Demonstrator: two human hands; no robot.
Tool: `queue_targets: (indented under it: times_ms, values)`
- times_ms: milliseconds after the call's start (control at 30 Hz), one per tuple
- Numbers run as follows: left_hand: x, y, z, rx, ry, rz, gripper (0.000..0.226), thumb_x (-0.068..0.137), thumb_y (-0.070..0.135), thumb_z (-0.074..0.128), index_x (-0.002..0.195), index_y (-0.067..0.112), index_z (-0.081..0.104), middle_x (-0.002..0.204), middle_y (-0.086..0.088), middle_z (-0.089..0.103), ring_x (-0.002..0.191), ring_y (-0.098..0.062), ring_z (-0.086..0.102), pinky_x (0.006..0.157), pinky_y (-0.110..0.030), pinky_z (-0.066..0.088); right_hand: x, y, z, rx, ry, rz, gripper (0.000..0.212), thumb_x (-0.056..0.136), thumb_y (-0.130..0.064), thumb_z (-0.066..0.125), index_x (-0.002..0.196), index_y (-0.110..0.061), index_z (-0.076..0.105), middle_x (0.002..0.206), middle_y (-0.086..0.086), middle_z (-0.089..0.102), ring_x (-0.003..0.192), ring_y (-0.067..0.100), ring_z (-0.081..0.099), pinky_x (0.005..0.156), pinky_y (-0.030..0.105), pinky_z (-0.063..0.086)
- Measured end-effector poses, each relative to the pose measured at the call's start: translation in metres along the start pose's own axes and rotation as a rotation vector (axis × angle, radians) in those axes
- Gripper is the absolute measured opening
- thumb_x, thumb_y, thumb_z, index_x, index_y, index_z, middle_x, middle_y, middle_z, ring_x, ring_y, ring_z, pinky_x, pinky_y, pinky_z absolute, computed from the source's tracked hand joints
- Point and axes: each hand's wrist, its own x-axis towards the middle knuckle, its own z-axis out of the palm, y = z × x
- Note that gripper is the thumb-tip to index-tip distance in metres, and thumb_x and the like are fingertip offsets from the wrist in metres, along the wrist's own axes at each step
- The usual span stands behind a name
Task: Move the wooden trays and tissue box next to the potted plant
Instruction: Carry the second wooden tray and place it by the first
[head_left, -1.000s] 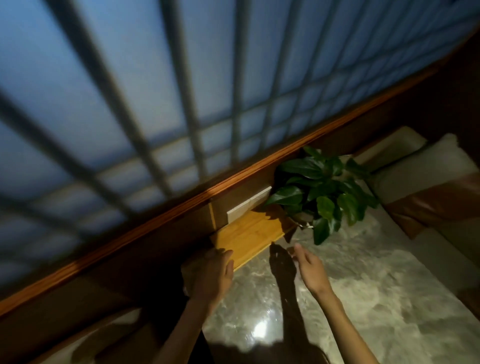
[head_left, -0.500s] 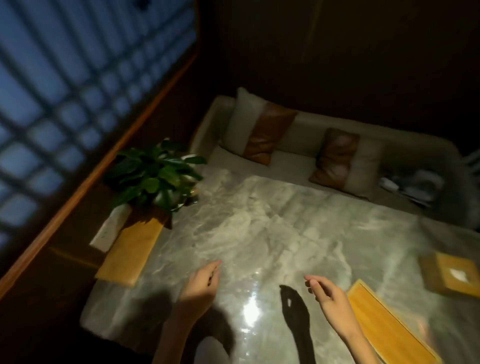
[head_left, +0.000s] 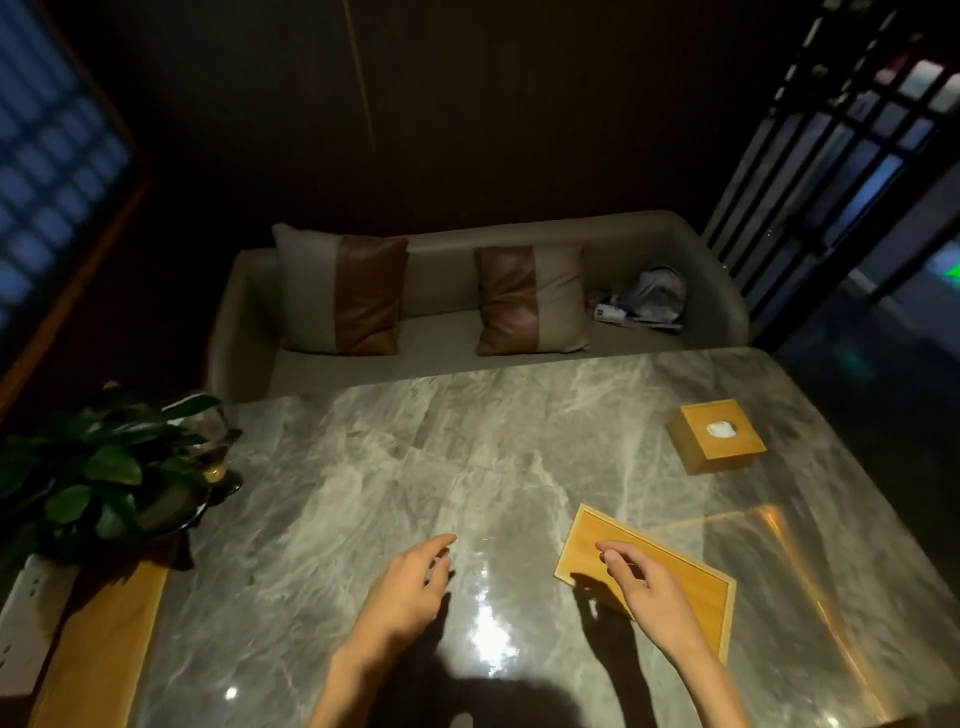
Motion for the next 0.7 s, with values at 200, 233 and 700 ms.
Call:
queue_targets:
  times_ms: [200,233,700]
  values:
    - [0.040,0.024,0.023,0.047,-0.072,0.097,0.036,0.098,0.031,0.042,0.132,0.030,0.053,0.134,0.007,0.061,0.106,0.007,0.058,0.090,-0.017,0.037,-0.001,0.009,-0.035,-0.099,0.093,0.057,0.027,0.096,-0.033,0.057,0.120,-0.028,0.067,0.117,-0.013,0.067,0.108,0.006,0.062,0.089,0.022,0.049]
    - [0.052,0.028,0.032,0.056,-0.078,0.105,0.036,0.097,0.030,0.043,0.131,0.028,0.055,0.133,0.005,0.062,0.114,-0.003,0.059,0.092,-0.018,0.037,-0.001,0.014,-0.043,-0.123,0.121,0.078,0.030,0.095,-0.032,0.058,0.123,-0.026,0.067,0.119,-0.010,0.068,0.110,0.010,0.063,0.095,0.029,0.050]
    - [0.186,0.097,0.196,0.126,-0.316,-0.211,0.018,0.087,0.007,0.050,0.101,0.001,0.060,0.116,-0.024,0.064,0.102,-0.033,0.060,0.089,-0.044,0.048,0.079,0.175,-0.102,0.043,0.169,0.639,0.036,0.092,-0.011,0.060,0.123,0.006,0.061,0.119,0.024,0.065,0.111,0.032,0.061,0.098,0.044,0.046]
